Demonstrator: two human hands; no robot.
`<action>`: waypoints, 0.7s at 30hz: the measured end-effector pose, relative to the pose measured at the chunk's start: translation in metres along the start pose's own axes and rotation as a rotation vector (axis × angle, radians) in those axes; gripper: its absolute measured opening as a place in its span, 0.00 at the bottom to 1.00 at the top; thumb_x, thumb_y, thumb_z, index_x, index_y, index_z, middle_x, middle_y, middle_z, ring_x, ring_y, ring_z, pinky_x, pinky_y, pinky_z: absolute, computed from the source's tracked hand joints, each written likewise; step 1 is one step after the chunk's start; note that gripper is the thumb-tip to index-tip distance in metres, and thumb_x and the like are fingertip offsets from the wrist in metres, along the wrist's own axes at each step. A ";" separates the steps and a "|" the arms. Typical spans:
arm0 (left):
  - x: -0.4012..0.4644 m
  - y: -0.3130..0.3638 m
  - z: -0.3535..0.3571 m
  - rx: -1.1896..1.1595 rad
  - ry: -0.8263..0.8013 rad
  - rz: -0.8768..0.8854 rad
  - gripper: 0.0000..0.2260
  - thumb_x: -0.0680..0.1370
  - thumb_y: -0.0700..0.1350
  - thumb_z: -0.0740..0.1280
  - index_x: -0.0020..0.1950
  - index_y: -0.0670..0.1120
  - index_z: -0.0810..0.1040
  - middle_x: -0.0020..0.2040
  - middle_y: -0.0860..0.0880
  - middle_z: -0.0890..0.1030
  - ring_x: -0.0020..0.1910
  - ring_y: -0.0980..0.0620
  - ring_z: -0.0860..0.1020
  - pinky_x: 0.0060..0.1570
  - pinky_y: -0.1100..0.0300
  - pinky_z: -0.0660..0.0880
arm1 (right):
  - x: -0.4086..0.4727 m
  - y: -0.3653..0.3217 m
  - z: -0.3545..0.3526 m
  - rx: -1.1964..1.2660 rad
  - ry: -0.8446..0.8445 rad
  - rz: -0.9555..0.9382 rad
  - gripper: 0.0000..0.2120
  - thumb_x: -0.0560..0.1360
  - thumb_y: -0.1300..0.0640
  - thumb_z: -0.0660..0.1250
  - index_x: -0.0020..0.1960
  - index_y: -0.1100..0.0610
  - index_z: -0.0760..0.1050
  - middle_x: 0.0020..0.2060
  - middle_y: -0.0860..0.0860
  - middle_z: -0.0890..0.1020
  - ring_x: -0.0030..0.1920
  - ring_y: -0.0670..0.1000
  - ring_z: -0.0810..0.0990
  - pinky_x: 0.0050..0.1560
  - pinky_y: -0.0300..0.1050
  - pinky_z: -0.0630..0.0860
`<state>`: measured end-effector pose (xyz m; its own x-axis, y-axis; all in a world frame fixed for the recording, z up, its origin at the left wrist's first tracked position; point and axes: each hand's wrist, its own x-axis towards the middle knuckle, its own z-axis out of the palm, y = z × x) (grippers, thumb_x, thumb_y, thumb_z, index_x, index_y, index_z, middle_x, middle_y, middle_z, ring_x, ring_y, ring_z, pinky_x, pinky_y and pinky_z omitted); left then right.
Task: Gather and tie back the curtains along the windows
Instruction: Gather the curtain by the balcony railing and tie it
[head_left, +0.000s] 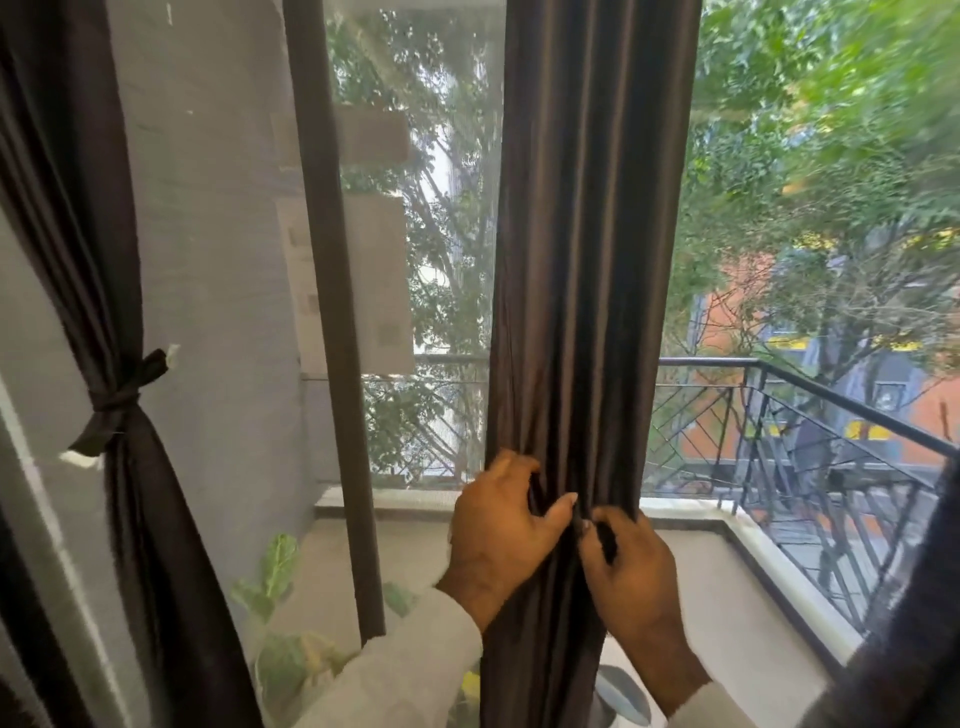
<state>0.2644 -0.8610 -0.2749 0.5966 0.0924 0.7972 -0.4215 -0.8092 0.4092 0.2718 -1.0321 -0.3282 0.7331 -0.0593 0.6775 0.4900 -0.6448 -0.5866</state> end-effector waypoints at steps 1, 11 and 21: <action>0.003 0.001 0.003 0.088 -0.008 0.007 0.21 0.74 0.63 0.72 0.56 0.48 0.83 0.51 0.50 0.83 0.45 0.46 0.83 0.43 0.53 0.82 | 0.000 0.000 0.000 -0.018 0.017 0.022 0.05 0.80 0.54 0.71 0.56 0.51 0.82 0.47 0.50 0.83 0.40 0.47 0.78 0.42 0.41 0.75; 0.017 0.014 0.023 0.295 -0.010 0.139 0.12 0.73 0.54 0.76 0.41 0.47 0.82 0.39 0.49 0.80 0.33 0.46 0.80 0.29 0.57 0.75 | -0.010 0.013 0.005 -0.172 -0.006 0.032 0.05 0.83 0.49 0.64 0.56 0.48 0.76 0.48 0.50 0.80 0.40 0.53 0.80 0.40 0.49 0.80; -0.030 0.004 -0.006 -0.265 -0.110 0.087 0.15 0.82 0.45 0.72 0.63 0.60 0.72 0.41 0.55 0.85 0.38 0.58 0.84 0.42 0.63 0.81 | -0.024 0.006 0.008 -0.148 -0.110 -0.248 0.10 0.83 0.48 0.61 0.58 0.49 0.78 0.46 0.52 0.82 0.39 0.56 0.80 0.37 0.53 0.78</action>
<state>0.2411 -0.8641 -0.2944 0.6149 -0.0462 0.7872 -0.6291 -0.6307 0.4544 0.2608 -1.0283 -0.3512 0.6505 0.1913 0.7350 0.5923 -0.7337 -0.3331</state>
